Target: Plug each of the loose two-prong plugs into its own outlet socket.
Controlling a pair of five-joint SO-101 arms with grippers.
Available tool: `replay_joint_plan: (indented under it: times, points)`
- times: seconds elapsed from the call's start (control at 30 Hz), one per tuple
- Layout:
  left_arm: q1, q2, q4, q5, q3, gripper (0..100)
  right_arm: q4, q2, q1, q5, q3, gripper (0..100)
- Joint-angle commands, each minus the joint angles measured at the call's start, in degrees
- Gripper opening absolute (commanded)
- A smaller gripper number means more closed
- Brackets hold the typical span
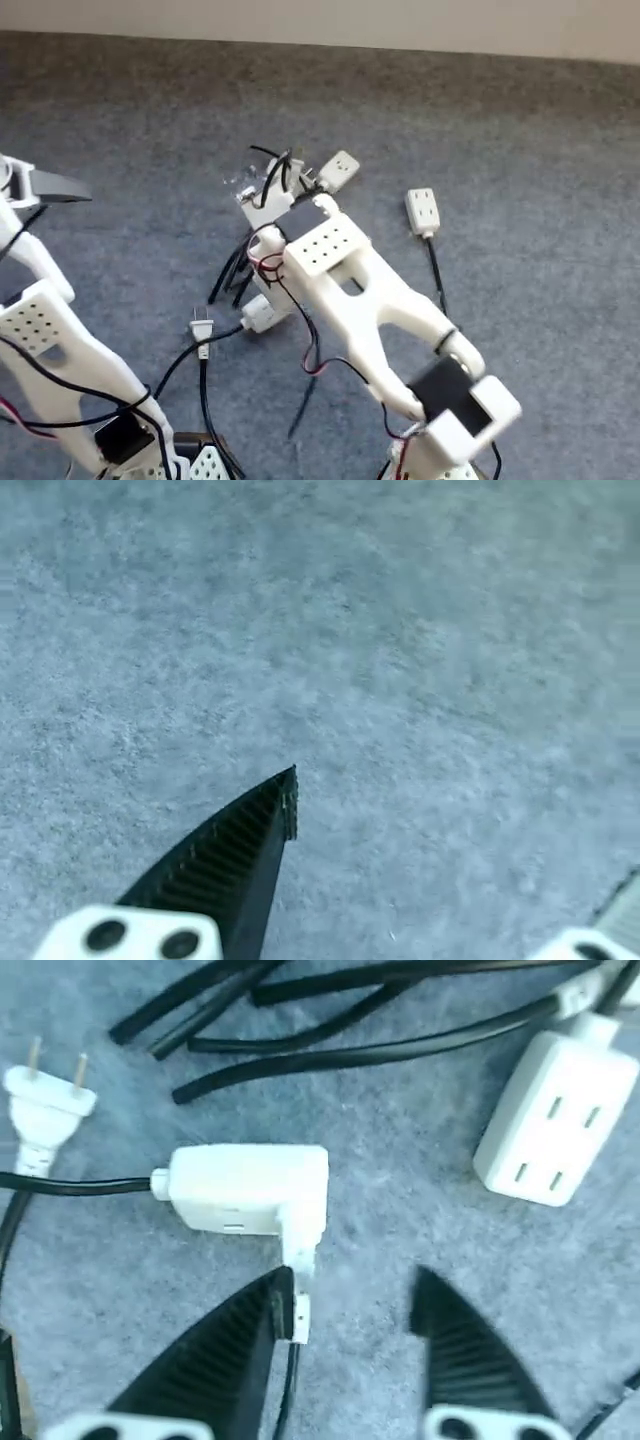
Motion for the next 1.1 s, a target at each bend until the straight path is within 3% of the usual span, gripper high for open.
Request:
replay_joint_plan:
  times: [0.0, 0.13, 0.27, 0.47, 0.67, 0.83, 1.07]
  points:
    - [4.7, -1.2, 4.6, -1.1, -4.8, 49, 2.0, -8.6, -0.1, 2.3, -2.6, 32.1]
    - [9.0, -4.6, 4.8, -1.2, -2.4, 49, 6.3, -16.5, 3.1, 2.5, -7.3, 32.4]
    - [15.0, -15.5, 4.8, -5.7, 6.8, 49, 8.6, -23.9, 12.1, 2.7, -6.9, 32.4]
    - [27.6, -38.6, 4.7, -11.3, 32.4, 43, -4.4, -34.0, 26.4, 7.1, 18.3, 32.4]
    - [42.5, -57.5, 4.4, -24.2, 62.7, 39, -19.8, -38.5, 35.0, 7.5, 43.6, 32.4]
    - [53.0, -66.3, -3.9, -24.4, 78.3, 39, -27.7, -37.8, 37.1, 7.0, 53.1, 32.4]
    - [58.9, -64.7, -19.1, -23.5, 92.3, 39, -37.1, -38.3, 37.8, 6.9, 60.3, 32.4]
